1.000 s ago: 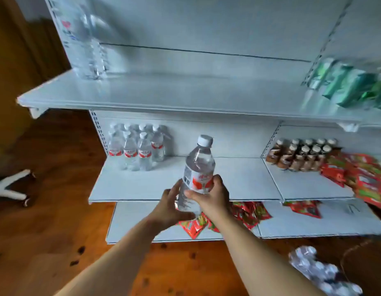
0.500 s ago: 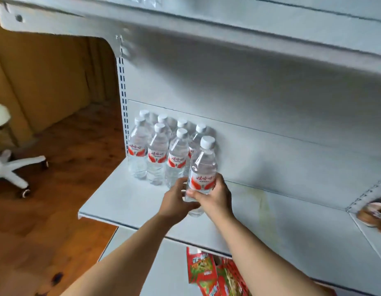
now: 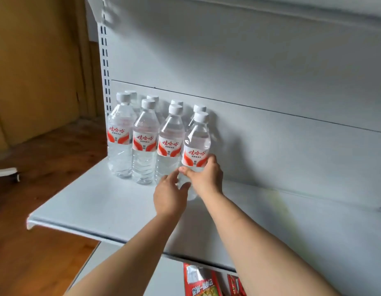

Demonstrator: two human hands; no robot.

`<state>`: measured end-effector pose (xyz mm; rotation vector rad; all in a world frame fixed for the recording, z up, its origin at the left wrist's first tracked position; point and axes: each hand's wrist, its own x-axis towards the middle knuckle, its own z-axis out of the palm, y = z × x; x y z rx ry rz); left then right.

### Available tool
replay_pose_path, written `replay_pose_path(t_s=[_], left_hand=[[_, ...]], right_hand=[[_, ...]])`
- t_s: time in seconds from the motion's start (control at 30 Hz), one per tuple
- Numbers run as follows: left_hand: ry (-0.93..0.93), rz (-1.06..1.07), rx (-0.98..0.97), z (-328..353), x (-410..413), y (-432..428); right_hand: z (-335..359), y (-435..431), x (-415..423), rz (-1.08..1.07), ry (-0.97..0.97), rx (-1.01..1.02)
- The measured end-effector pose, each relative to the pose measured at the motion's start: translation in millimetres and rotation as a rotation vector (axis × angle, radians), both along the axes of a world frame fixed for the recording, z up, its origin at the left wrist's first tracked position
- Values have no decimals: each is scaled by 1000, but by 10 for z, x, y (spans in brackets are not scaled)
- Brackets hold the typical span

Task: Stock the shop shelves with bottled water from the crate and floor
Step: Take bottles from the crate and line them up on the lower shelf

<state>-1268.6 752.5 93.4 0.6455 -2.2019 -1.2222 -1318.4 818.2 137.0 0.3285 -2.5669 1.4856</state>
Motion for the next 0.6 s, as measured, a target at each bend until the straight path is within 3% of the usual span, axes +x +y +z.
replay_pose_path(t_s=[0.1, 0.6], left_hand=[[-1, 24, 85, -19, -18, 6], [33, 35, 97, -71, -38, 73]], right_hand=[[-2, -43, -67, -5, -13, 7], [-11, -88, -233, 22, 7, 24]])
